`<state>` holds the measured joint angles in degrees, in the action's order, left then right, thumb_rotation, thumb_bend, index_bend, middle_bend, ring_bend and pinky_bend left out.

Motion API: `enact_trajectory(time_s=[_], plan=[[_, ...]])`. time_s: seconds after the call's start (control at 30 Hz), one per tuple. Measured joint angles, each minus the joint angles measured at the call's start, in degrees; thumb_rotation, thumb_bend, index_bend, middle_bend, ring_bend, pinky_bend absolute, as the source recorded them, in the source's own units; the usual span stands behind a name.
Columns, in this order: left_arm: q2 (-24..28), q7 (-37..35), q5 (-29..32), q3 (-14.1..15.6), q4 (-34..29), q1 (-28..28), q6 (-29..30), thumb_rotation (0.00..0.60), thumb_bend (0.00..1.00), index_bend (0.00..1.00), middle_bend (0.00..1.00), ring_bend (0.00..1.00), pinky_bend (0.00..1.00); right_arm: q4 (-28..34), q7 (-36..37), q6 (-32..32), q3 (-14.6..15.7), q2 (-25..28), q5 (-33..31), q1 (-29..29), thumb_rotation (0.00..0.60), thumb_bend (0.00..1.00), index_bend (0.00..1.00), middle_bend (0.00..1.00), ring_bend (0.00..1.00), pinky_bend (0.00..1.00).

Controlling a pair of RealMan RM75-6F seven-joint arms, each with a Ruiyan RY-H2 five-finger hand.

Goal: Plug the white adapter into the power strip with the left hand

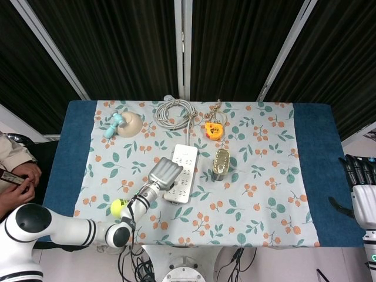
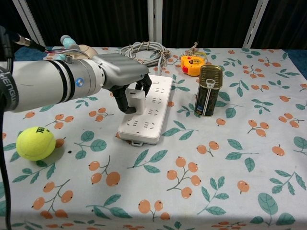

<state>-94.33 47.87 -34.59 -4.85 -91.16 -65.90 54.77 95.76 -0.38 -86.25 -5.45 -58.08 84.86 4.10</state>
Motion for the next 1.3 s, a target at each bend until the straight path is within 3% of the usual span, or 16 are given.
enact_trajectory(time_s=[0.1,0.23,0.33,0.43,0.63,0.83,1.1,1.3], plan=[[0.2,-0.5,-0.5,-0.1,-0.3,0.1,0.1,0.600,0.40,0.62,0.75,0.63,0.63,-0.1,0.1,0.0,-0.1,0.0,-0.1,0.0,0.600,0.10,0.00,0.00,0.00,0.00],[0.6,-1.3,-1.5,-0.2,-0.6,0.5,0.8,0.600,0.21,0.42,0.55,0.48,0.60,-0.3,0.3,0.2,-0.1,-0.1,-0.1,0.1,0.600,0.10,0.00,0.00,0.00,0.00],[0.8,-2.4,-2.0,-0.6,-0.8,1.0,1.1,0.600,0.13,0.28,0.41,0.34,0.50,-0.4,0.5,0.3,-0.1,-0.1,-0.2,0.2,0.600,0.10,0.00,0.00,0.00,0.00],[1.2,-3.7,-2.6,-1.0,-1.1,1.5,1.3,0.600,0.11,0.18,0.30,0.23,0.38,-0.5,0.7,0.3,-0.2,-0.1,-0.2,0.2,0.600,0.10,0.00,0.00,0.00,0.00],[2.5,-7.9,-5.1,-1.7,-1.9,3.4,2.2,0.600,0.11,0.16,0.28,0.20,0.28,-0.7,1.1,0.5,-0.1,0.0,-0.1,0.3,0.600,0.10,0.00,0.00,0.00,0.00],[5.9,-16.9,-10.6,-2.2,-3.3,8.8,6.1,0.600,0.11,0.17,0.28,0.20,0.23,-1.4,2.9,2.0,-0.1,0.6,-0.1,0.8,0.600,0.10,0.00,0.00,0.00,0.00],[13.0,-36.1,-21.9,-1.8,-1.0,23.1,19.7,0.600,0.12,0.20,0.27,0.15,0.09,-3.0,10.4,4.4,0.5,2.0,1.7,2.2,0.600,0.11,0.00,0.00,0.00,0.00],[19.8,-41.7,-30.3,2.7,4.1,34.8,28.2,0.600,0.12,0.21,0.20,0.06,0.00,-6.5,15.7,3.4,1.0,1.4,3.9,2.4,0.600,0.12,0.00,0.00,0.00,0.00]])
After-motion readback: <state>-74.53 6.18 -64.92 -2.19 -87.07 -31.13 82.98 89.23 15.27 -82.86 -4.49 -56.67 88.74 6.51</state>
